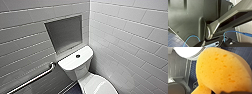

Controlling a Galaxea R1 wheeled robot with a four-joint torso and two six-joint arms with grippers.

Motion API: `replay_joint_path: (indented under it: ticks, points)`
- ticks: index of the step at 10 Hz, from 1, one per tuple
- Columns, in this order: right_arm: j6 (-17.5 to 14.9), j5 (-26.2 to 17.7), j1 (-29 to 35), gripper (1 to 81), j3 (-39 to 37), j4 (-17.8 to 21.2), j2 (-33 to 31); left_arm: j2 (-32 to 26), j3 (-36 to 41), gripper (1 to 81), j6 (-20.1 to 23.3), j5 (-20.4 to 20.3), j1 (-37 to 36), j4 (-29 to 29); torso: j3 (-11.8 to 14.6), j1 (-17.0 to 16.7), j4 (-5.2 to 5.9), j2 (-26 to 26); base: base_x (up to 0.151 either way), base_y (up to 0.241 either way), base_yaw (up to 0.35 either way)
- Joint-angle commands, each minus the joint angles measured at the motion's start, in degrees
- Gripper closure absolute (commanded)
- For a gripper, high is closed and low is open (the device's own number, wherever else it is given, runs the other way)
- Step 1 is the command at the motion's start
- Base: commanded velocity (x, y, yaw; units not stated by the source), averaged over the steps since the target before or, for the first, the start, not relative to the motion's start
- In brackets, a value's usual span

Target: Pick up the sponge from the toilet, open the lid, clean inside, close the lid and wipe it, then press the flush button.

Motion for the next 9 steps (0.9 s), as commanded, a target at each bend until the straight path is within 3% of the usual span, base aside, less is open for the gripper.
replay_joint_path:
  ticks: [1, 3, 8, 9]
  points:
    - [1.41, -9.55, 13.05, 81.1, 4.80, 1.14, -4.43, 0.54, -1.53, 1.0, 0.30, 3.48, 2.19, 1.28, 0.00, 0.00, 0.00, 0.00, 0.000, 0.000, 0.000]
    - [2.20, -14.86, 20.86, 81.1, 4.28, 1.58, -3.11, 2.39, -4.54, 1.0, 0.30, 3.39, 3.85, 1.27, 0.00, 0.00, 0.00, 0.00, 0.000, 0.000, 0.000]
    - [2.29, -20.99, 32.91, 81.1, -0.64, 1.85, 2.94, 5.73, -7.61, 1.0, 0.30, 3.48, 4.38, 1.27, 0.00, 0.00, 0.00, 0.00, 0.000, 0.000, 0.000]
    - [2.29, -23.02, 34.85, 81.1, -1.87, 1.76, 4.97, 5.82, -7.70, 1.0, 0.30, 3.48, 4.47, 1.27, -2.66, 0.00, 0.00, 0.00, 0.000, 0.000, 0.000]
